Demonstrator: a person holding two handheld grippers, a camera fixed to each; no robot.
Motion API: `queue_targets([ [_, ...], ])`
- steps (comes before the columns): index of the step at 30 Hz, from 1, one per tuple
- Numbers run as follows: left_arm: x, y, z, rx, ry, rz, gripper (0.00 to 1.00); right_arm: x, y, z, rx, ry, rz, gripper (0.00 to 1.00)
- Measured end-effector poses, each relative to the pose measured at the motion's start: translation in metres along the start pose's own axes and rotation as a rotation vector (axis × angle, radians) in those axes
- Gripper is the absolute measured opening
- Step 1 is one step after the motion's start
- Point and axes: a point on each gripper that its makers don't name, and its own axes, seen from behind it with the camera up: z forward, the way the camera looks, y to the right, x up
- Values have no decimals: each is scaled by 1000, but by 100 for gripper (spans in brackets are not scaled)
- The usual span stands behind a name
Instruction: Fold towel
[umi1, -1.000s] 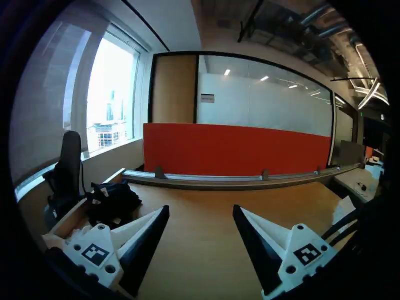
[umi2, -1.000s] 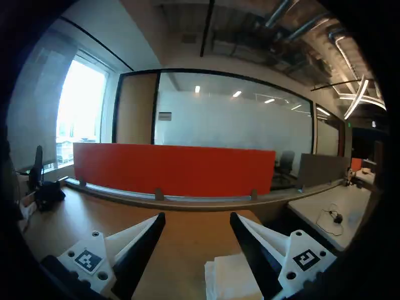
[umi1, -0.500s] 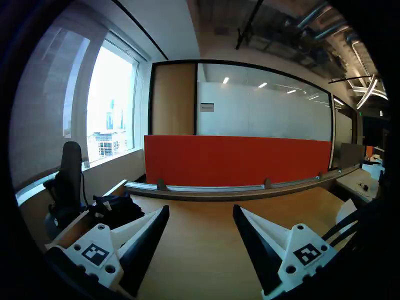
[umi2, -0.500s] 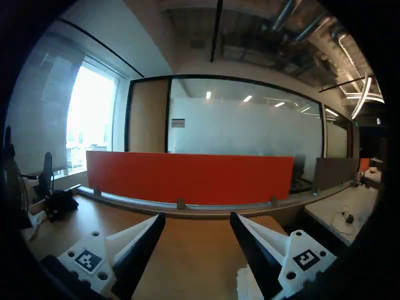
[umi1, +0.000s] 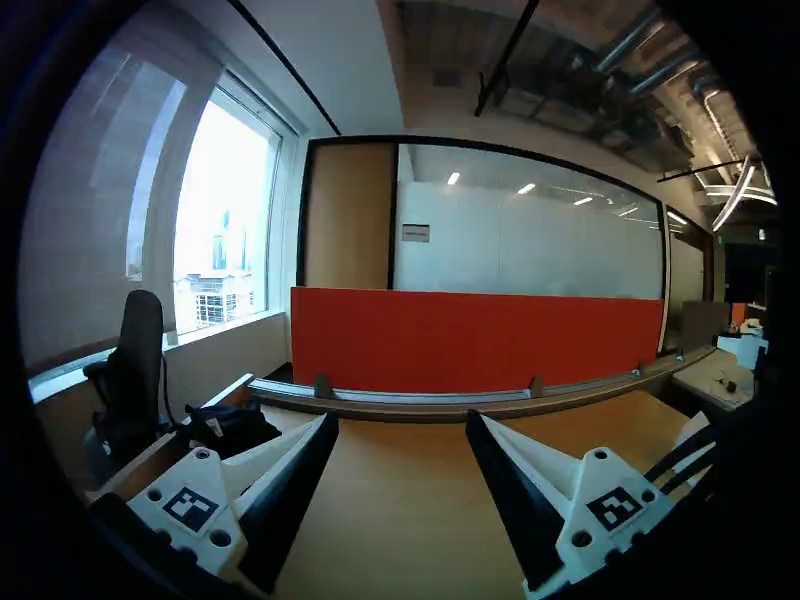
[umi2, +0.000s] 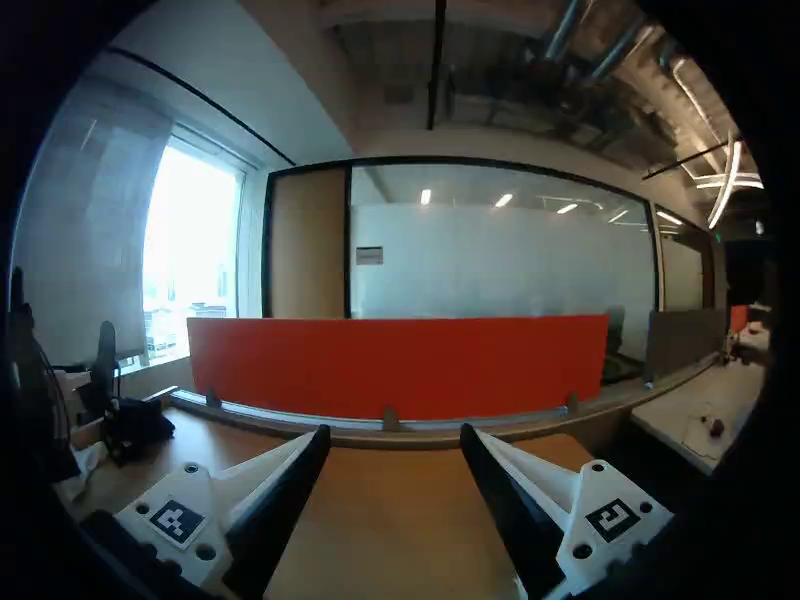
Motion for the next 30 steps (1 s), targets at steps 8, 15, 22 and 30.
queue_targets([
  [8, 0, 1, -1, -12, 3, 20, 94, 2, -10, 4, 6, 2, -12, 100],
  [15, 0, 6, -3, -30, 13, 41, 94, -2, -19, 0, 15, -13, -20, 100],
  [22, -14, 6, -1, -37, 21, 58, 94, -8, -23, -8, 15, -40, -24, 100],
  [30, -38, 4, -2, -41, 56, 72, 94, -7, -22, -12, -3, -22, -24, 100],
])
